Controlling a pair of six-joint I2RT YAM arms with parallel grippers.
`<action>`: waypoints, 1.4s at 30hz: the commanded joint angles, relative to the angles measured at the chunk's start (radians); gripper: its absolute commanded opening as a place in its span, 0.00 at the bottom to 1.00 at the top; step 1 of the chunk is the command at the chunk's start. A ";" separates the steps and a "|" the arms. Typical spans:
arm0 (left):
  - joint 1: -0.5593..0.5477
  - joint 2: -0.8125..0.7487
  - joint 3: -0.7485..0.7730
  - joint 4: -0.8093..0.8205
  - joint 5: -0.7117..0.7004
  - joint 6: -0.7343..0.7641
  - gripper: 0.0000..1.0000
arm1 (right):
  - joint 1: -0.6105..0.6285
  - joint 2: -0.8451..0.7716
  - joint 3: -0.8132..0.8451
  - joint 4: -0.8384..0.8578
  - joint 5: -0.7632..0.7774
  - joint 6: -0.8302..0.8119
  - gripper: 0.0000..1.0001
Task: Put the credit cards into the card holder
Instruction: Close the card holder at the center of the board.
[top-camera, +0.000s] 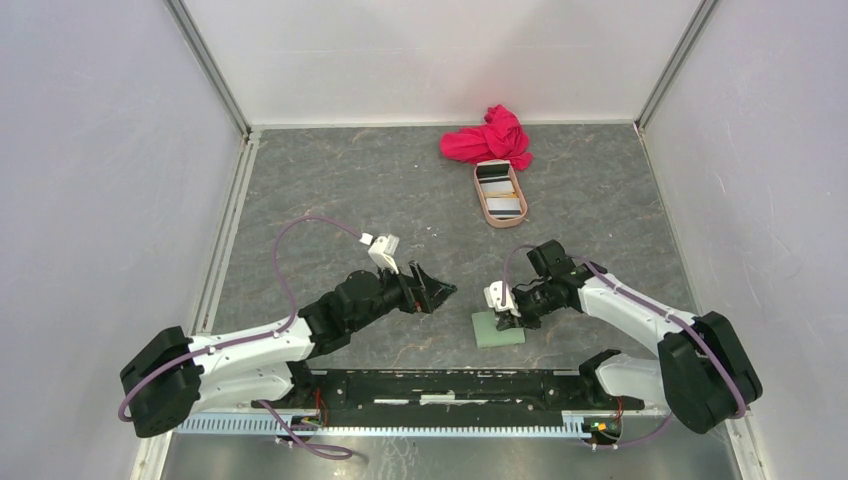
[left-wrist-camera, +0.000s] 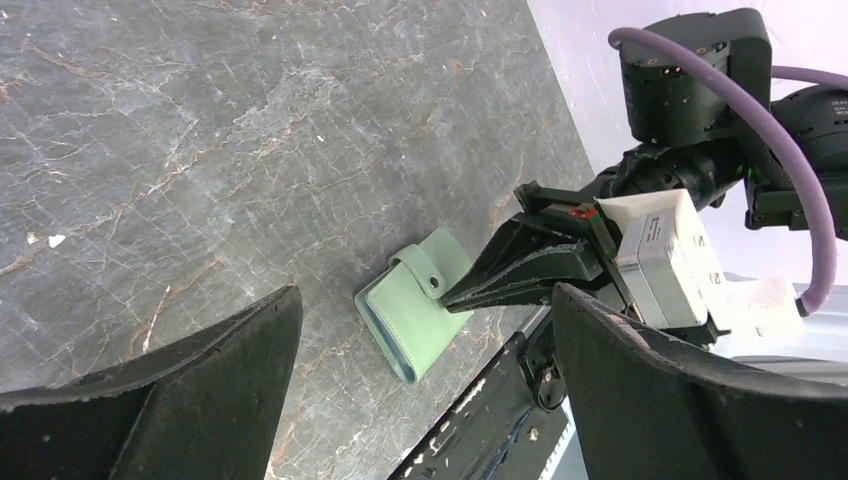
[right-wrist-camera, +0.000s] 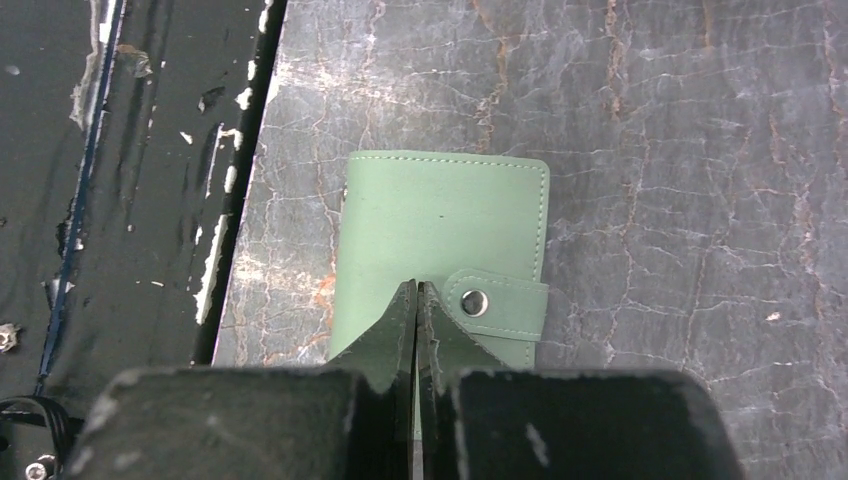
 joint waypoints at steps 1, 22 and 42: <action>0.005 -0.009 0.003 0.020 0.034 0.062 1.00 | -0.001 -0.003 0.002 0.097 0.039 0.101 0.00; 0.004 -0.017 0.003 0.076 0.127 0.099 0.98 | -0.016 0.056 0.083 0.026 0.099 0.118 0.00; 0.003 0.229 0.151 -0.084 0.200 -0.043 0.83 | -0.453 -0.297 0.053 0.116 -0.045 0.276 0.68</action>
